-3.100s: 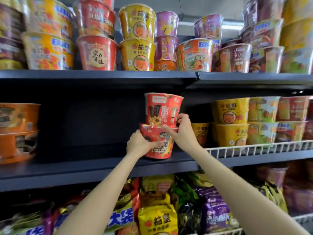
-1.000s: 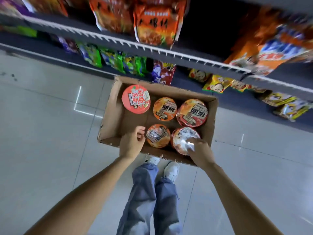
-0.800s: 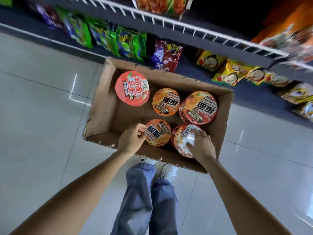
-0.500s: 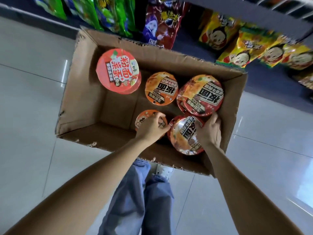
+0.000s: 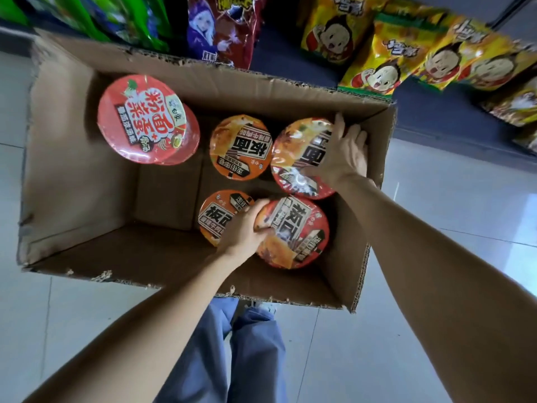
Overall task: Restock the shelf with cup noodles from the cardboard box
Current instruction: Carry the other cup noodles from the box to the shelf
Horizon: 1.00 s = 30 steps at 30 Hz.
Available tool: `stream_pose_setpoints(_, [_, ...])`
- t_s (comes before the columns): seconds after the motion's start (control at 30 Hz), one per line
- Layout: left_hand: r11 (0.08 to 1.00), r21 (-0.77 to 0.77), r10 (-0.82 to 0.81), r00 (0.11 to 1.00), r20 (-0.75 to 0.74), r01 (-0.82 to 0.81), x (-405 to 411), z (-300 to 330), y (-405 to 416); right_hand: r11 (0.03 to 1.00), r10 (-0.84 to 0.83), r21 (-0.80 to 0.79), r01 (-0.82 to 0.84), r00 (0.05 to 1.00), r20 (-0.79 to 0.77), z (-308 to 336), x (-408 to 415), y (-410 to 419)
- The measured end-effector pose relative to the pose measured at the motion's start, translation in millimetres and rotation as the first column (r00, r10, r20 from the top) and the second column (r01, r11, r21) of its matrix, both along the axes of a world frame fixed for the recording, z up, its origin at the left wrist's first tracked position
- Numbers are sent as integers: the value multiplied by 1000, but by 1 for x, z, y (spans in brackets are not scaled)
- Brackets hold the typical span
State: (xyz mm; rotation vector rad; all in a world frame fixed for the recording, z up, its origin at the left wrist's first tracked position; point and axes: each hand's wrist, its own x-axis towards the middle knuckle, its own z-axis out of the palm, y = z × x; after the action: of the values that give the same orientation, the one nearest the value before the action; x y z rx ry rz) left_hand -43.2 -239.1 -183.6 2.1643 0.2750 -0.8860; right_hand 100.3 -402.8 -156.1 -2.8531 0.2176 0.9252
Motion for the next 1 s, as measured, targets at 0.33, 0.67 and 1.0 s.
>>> stream_pose_setpoints(0.33, [943,139,308,951,-22,-302,-26,18,65,926,-149,365,99,983,111,10,-34,14])
stream_pose_setpoints(0.67, [898,210,393,919,16,-387,-1,38,89,800,-477,527,286,836,270,72,-56,1])
stream_pose_setpoints(1.0, [905,-27,423,891,163,-424,21,168,89,246,-578,865,437,783,-231,216,-103,-3])
